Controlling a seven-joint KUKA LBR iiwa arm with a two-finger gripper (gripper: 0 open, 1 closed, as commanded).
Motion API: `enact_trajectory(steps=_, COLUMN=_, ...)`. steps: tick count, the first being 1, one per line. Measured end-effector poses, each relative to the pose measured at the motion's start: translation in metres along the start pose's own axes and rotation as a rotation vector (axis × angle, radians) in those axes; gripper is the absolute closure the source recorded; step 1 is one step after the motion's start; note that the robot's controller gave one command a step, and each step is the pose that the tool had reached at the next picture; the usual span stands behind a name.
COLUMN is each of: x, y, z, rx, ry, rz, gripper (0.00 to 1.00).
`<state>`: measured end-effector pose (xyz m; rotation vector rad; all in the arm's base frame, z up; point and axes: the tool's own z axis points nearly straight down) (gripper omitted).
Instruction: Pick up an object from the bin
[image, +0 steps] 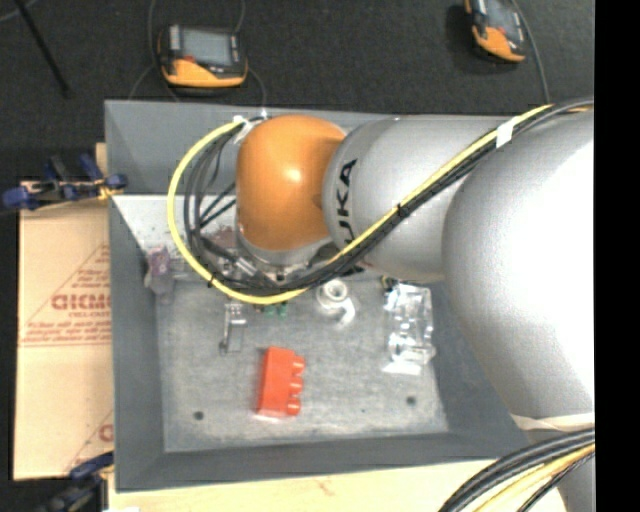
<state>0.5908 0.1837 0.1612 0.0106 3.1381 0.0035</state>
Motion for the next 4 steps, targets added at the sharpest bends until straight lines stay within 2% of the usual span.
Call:
enact_trajectory(steps=1, x=0.036, y=-0.064, z=0.062, rx=0.005, ry=0.006, rz=-0.257, gripper=0.0)
enact_trajectory(steps=2, x=0.056, y=-0.096, z=0.084, rx=0.002, ry=0.001, rz=-0.605, gripper=0.0)
enact_trajectory(steps=3, x=0.054, y=-0.096, z=0.081, rx=0.003, ry=-0.007, rz=-0.601, gripper=1.0)
enact_trajectory(steps=4, x=0.03, y=-0.083, z=-0.044, rx=0.003, ry=-0.009, rz=-0.684, gripper=1.0)
